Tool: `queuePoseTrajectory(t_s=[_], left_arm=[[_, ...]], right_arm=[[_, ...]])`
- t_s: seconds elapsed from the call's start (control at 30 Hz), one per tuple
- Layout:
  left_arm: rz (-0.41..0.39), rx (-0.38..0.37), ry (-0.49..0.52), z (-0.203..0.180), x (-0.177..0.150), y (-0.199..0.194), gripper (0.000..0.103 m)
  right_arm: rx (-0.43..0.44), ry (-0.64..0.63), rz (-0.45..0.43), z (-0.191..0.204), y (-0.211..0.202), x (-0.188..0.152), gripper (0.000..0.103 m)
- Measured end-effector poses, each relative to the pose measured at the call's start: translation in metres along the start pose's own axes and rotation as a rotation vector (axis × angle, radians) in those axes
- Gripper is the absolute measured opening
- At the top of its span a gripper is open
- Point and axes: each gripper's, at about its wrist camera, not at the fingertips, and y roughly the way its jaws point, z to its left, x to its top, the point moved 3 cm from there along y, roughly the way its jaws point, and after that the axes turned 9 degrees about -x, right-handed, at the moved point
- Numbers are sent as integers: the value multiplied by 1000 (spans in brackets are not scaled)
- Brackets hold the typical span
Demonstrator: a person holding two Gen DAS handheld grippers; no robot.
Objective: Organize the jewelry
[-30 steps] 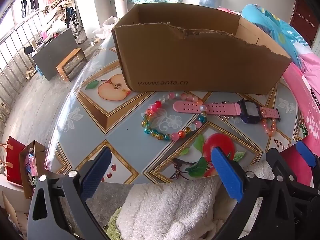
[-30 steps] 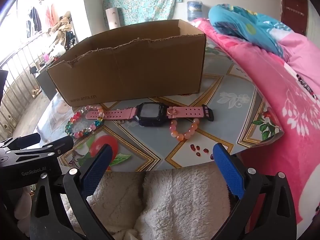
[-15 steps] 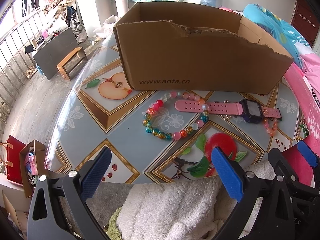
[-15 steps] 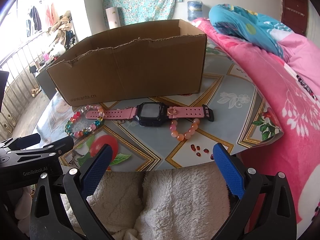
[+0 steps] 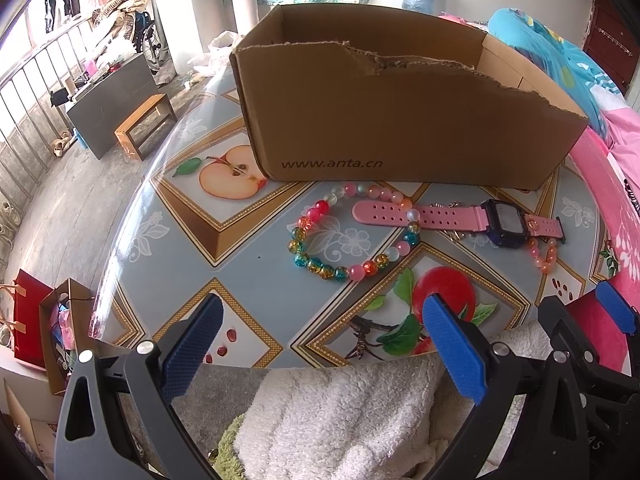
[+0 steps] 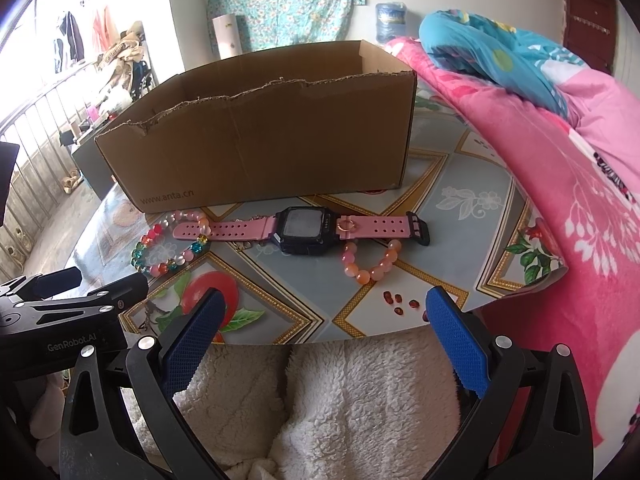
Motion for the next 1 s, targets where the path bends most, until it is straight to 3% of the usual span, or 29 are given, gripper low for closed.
queuePoseTrajectory(t_s=[1.0], left_arm=[[-1,7,4,1,0,0,98]], right_arm=[[1,2,1,0,-1,3,96]])
